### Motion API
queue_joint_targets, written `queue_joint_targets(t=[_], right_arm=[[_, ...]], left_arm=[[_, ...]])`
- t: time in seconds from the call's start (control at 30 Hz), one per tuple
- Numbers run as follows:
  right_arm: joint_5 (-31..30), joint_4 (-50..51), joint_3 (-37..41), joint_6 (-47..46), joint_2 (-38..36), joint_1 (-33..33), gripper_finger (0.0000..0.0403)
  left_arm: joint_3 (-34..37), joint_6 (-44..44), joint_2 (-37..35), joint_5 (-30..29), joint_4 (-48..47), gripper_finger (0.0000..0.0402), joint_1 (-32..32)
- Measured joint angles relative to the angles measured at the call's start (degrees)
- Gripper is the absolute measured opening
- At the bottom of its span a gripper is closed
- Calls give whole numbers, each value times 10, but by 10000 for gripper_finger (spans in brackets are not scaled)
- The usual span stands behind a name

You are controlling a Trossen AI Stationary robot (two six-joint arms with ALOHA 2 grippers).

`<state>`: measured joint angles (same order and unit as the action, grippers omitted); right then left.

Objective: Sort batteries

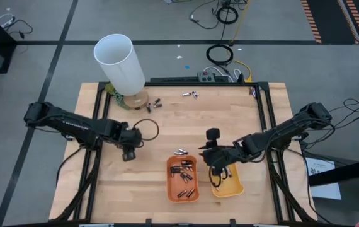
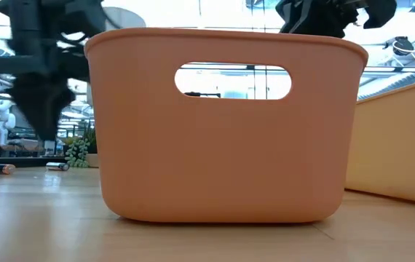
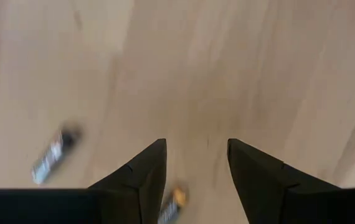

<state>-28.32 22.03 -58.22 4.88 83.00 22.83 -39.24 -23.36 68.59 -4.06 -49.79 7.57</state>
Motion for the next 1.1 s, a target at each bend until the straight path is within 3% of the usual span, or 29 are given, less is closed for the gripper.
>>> queue_joint_targets(t=[0.23, 0.57, 0.83, 0.97, 1.1], right_arm=[[1, 6, 0, 2, 0, 2, 100], [47, 10, 0, -1, 0, 5, 100], [47, 11, 0, 2, 0, 5, 100], [47, 10, 0, 2, 0, 5, 100], [47, 10, 0, 2, 0, 5, 100]], left_arm=[[2, 41, 52, 13, -86, 180, 36], [1, 102, 191, 19, -89, 180, 46], [-2, 104, 221, 20, -88, 177, 46], [-5, 104, 218, 20, -87, 152, 46], [-11, 104, 219, 21, -84, 97, 46]])
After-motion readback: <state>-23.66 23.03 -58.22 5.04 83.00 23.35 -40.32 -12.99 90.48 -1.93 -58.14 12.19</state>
